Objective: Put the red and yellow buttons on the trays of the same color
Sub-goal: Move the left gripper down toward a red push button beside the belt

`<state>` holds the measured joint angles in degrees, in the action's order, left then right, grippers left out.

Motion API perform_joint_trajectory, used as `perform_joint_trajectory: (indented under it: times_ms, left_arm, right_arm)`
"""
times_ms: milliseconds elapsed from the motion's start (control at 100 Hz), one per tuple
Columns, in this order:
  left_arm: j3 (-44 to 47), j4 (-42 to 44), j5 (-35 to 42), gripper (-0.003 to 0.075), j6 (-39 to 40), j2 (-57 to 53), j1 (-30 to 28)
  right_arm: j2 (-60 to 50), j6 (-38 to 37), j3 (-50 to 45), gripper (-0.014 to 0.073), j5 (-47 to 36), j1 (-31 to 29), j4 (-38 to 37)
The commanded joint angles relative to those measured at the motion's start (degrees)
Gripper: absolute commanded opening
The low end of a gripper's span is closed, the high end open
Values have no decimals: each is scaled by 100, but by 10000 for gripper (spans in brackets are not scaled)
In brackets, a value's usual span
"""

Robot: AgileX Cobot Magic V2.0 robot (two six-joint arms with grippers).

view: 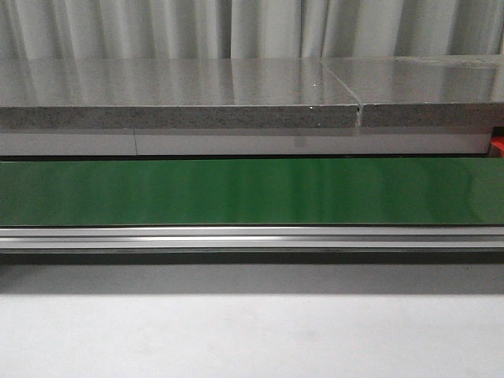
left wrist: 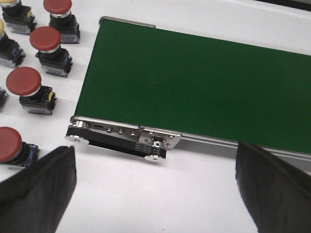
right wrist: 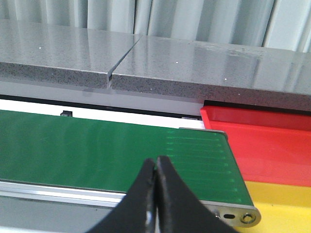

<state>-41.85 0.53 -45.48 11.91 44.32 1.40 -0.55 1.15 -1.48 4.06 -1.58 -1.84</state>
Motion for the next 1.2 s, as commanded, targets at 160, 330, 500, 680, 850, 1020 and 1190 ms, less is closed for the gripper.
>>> perform_joint_trajectory:
  times_ms: [160, 330, 500, 680, 850, 1020, 1190]
  left_arm:
    - [-207, 349, 466, 630, 1044, 552, -692]
    - [-207, 300, 863, 630, 1044, 1105, -1398]
    - [-207, 289, 918, 629, 1044, 1442, -1992]
    - [-207, 289, 1037, 629, 1033, 1749, -2443]
    - [-207, 345, 1066, 629, 984, 2232, -2596]
    - [-207, 496, 1147, 629, 984, 2777, -2609]
    - [-207, 563, 1363, 629, 984, 3147, -2609]
  right_arm:
    - [-95, 11, 55, -67, -463, 1, -54]
    - [-95, 11, 55, -67, -463, 1, -54]
    - [-95, 11, 55, -67, -463, 1, -54]
    - [-95, 11, 55, -67, -463, 1, -54]
    - [-95, 11, 55, -67, -463, 1, -54]
    - [-95, 11, 55, -67, -463, 1, -54]
    - [-95, 11, 55, -67, -463, 1, -54]
